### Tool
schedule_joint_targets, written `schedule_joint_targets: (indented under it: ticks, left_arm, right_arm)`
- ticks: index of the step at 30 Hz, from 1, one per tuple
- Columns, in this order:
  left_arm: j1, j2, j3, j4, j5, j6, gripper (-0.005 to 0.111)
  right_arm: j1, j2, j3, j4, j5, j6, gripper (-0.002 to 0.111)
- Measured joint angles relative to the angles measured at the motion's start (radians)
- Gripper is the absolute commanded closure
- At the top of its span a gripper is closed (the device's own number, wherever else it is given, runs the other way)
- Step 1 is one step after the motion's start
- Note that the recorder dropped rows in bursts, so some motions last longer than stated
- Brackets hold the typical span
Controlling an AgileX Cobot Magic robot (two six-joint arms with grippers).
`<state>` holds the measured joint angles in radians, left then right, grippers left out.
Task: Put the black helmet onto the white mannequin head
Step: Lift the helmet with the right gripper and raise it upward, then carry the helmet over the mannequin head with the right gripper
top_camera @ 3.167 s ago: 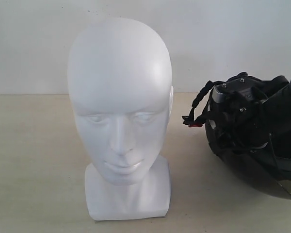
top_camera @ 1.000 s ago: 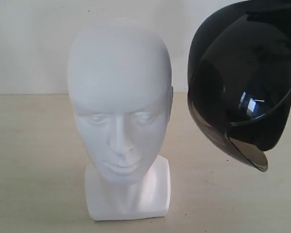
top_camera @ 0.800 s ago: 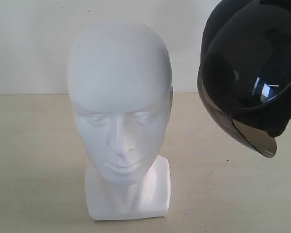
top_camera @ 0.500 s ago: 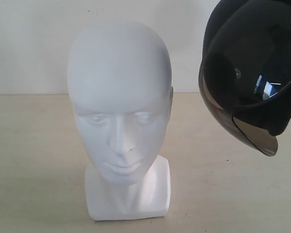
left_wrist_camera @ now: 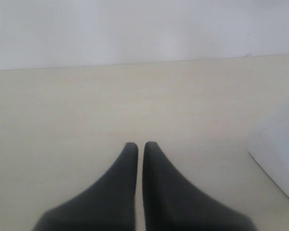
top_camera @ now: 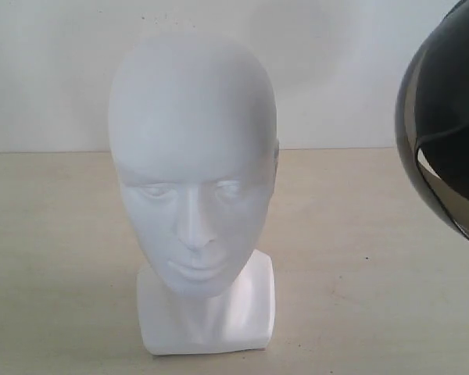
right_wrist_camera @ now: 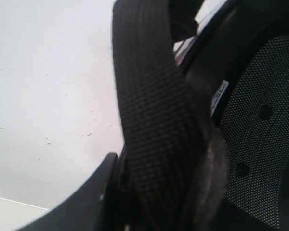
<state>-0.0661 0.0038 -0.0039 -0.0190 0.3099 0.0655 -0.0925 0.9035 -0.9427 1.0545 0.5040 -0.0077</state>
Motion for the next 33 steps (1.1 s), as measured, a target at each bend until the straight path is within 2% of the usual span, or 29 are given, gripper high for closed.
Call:
schedule_joint_targets:
  ticks: [6,10,16,19,20,22,25,30,33]
  left_arm:
    - [0.000,0.000,0.000,0.000,0.000,0.000,0.102]
    - [0.000,0.000,0.000,0.000,0.000,0.000,0.102]
    - [0.000,0.000,0.000,0.000,0.000,0.000,0.102]
    - [0.000,0.000,0.000,0.000,0.000,0.000,0.102]
    - [0.000,0.000,0.000,0.000,0.000,0.000,0.102]
    - [0.000,0.000,0.000,0.000,0.000,0.000,0.102]
    - [0.000,0.000,0.000,0.000,0.000,0.000,0.102]
    - [0.000,0.000,0.000,0.000,0.000,0.000,0.102]
    - [0.000,0.000,0.000,0.000,0.000,0.000,0.102]
  right_arm:
    - [0.187,-0.015,0.002,-0.182,-0.111,0.194,0.108]
    - [0.312,-0.015,0.037,-0.393,-0.199,0.436,0.108]
    - [0.437,-0.015,0.104,-0.656,-0.341,0.765,0.108]
    - [0.484,-0.015,0.145,-0.840,-0.446,1.008,0.108]
    - [0.496,-0.015,0.178,-1.010,-0.537,1.226,0.108]
    - [0.496,-0.015,0.201,-1.157,-0.616,1.408,0.108]
    - [0.492,-0.013,0.234,-1.305,-0.744,1.584,0.108]
    - [0.488,-0.013,0.255,-1.296,-0.903,1.642,0.108]
    - [0.488,-0.013,0.290,-1.180,-1.035,1.652,0.108]
